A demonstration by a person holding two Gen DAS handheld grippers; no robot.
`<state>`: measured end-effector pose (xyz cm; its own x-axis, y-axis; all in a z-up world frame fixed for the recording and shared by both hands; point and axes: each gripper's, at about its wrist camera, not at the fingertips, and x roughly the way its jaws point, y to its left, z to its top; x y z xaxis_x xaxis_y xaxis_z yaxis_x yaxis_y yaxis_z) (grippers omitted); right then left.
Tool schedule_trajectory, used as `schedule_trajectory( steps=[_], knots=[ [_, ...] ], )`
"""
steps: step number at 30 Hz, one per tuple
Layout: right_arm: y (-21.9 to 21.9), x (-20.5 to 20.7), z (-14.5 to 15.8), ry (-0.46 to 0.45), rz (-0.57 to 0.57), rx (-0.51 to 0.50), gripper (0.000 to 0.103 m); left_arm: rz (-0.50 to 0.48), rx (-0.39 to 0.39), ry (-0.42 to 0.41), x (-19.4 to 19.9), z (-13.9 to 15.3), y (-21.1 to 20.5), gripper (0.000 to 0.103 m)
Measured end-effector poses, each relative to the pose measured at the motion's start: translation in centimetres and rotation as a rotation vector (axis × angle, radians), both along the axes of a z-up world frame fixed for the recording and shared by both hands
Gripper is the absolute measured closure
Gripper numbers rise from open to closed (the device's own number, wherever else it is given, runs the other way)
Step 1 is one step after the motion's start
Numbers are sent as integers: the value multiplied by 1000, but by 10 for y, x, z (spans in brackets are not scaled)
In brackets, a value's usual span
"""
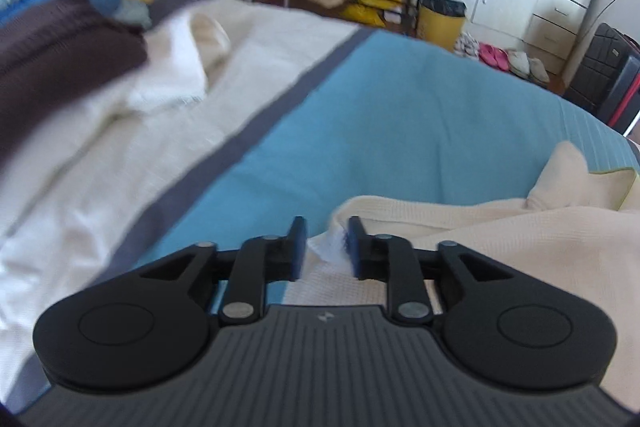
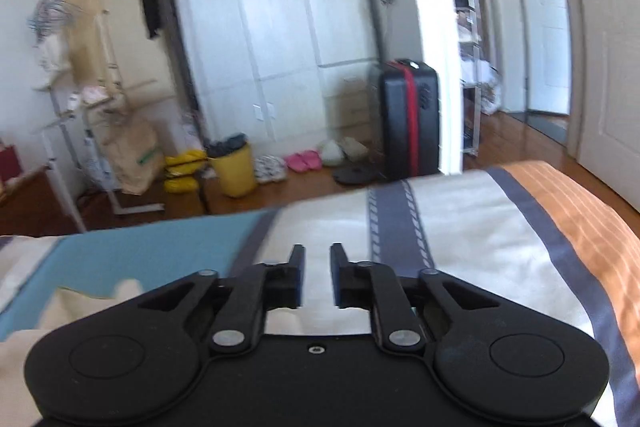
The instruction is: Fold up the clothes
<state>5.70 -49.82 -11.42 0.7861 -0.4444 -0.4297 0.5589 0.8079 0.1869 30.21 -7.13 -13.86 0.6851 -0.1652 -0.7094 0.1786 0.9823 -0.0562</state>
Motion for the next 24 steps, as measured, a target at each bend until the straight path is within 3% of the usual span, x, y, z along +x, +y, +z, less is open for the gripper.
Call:
schedule_trajectory(
  steps=[2, 6, 10, 14, 18, 19, 21, 24],
  knots=[
    [16, -12, 11, -11, 59, 21, 59, -3, -6, -47, -19, 13, -1, 61],
    [45, -33, 30, 27, 152, 82, 56, -54, -29, -68, -52, 35, -4, 56],
    [74, -61, 38, 90, 124, 172, 43, -139, -79, -30, -93, 42, -12, 53],
    [85, -104, 3, 93, 50, 440, 41, -254, -109, 39, -148, 33, -30, 52],
    [110, -130, -24, 45, 83, 631, 41, -506, -313, 158, -190, 25, -46, 52],
    [116, -132, -27, 41, 103, 666, 41, -541, -328, 167, -196, 26, -50, 52],
    [128, -133, -35, 48, 127, 730, 42, -586, -316, 158, -211, 29, -58, 51],
    [140, -134, -52, 94, 92, 776, 42, -564, -160, 176, -222, 17, -68, 48]
  ],
)
